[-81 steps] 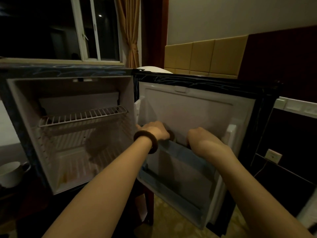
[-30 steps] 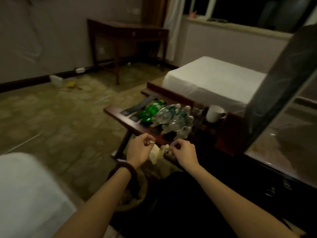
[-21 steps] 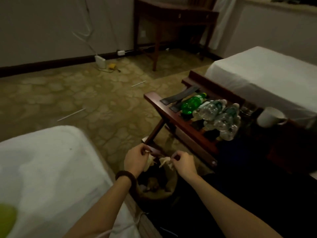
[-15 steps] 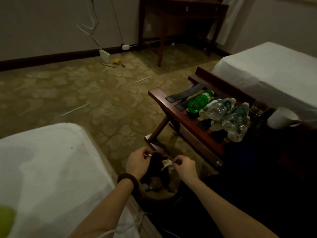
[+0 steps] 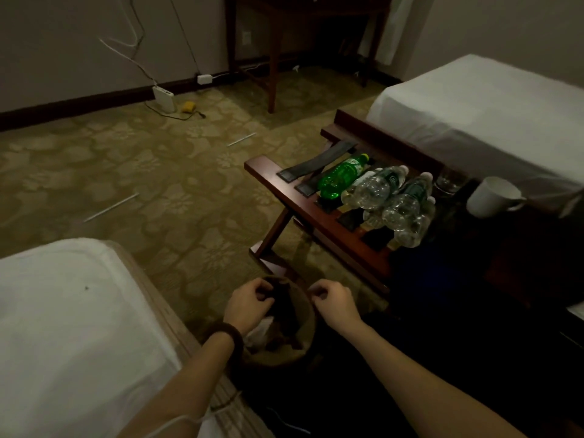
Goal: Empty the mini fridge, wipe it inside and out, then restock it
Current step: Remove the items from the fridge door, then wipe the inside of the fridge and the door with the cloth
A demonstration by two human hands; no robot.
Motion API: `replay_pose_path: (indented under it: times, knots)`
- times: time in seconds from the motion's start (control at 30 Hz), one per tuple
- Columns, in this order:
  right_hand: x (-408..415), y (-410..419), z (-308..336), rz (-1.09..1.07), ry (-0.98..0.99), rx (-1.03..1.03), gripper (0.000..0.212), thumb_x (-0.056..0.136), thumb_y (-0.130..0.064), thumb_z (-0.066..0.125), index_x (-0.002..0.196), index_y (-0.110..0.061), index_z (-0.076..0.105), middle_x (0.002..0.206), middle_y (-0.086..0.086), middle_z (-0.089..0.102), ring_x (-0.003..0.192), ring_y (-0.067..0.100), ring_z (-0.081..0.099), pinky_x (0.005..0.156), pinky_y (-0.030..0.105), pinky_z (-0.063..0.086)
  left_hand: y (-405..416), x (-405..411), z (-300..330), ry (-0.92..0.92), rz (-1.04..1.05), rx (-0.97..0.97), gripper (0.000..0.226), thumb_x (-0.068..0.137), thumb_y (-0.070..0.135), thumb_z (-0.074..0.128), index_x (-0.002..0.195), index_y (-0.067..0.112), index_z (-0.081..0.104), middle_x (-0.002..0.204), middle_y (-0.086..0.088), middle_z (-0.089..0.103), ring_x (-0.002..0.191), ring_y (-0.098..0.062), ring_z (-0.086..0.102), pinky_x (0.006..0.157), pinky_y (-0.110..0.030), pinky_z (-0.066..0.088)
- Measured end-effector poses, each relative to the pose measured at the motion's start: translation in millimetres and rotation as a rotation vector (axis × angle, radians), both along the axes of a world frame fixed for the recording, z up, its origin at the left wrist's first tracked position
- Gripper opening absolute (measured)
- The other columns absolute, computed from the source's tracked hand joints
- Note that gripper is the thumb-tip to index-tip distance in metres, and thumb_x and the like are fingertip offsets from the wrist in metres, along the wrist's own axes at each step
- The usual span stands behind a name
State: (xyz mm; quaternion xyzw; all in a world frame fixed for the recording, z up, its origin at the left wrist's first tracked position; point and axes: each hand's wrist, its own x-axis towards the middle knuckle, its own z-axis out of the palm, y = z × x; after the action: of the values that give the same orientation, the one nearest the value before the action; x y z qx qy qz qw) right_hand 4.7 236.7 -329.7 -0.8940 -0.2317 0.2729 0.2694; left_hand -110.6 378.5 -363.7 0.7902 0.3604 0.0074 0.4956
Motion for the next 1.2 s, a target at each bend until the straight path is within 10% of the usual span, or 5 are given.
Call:
replay_pose_path:
  times: [0.27,0.57,0.93,1.2]
  knots:
    - [21,-38,29,-0.176,-0.067,0.176,0.017,0.092,-0.01,0.053,0.1,-0.017,0.066,0.097,-0.004,0.062,0.083,0.007,0.06,0.067,0.014,0.046,-31,35,30,-0.16,-0.104,-0.008,0.019,0.09,0.013,0.056,0.105,0.023,0.06,0.107,0.008,0.059,0.101,-0.008,0.056,0.084,-0.024,0.047]
    - [80,-123,39,-0.726,-0.488,0.025,0.038,0.087,-0.026,0.062,0.123,-0.02,0.051,0.134,0.008,0.039,0.124,0.029,0.036,0.098,0.044,0.035,-115,110,54,-0.302,-0.239,0.002,0.014,0.087,0.017,0.061,0.1,0.02,0.06,0.105,0.003,0.063,0.101,-0.013,0.06,0.089,-0.029,0.05]
    - [110,-164,12,-0.602,0.021,0.16,0.053,0.096,-0.035,0.045,0.145,-0.022,0.026,0.14,0.009,0.044,0.124,0.024,0.046,0.101,0.034,0.04,-170,194,45,-0.058,-0.475,0.014,0.097,0.074,0.044,0.072,0.147,0.017,0.014,0.143,-0.008,0.035,0.127,-0.023,0.04,0.099,-0.028,0.036]
    - [99,-203,45,-0.678,0.132,0.549,0.049,0.095,-0.033,0.047,0.142,-0.025,0.033,0.141,-0.001,0.044,0.12,0.006,0.042,0.092,0.016,0.034,-220,204,73,-0.156,-0.412,-0.135,0.049,0.072,0.023,0.073,0.117,0.019,0.051,0.098,0.006,0.063,0.087,-0.006,0.06,0.071,-0.017,0.048]
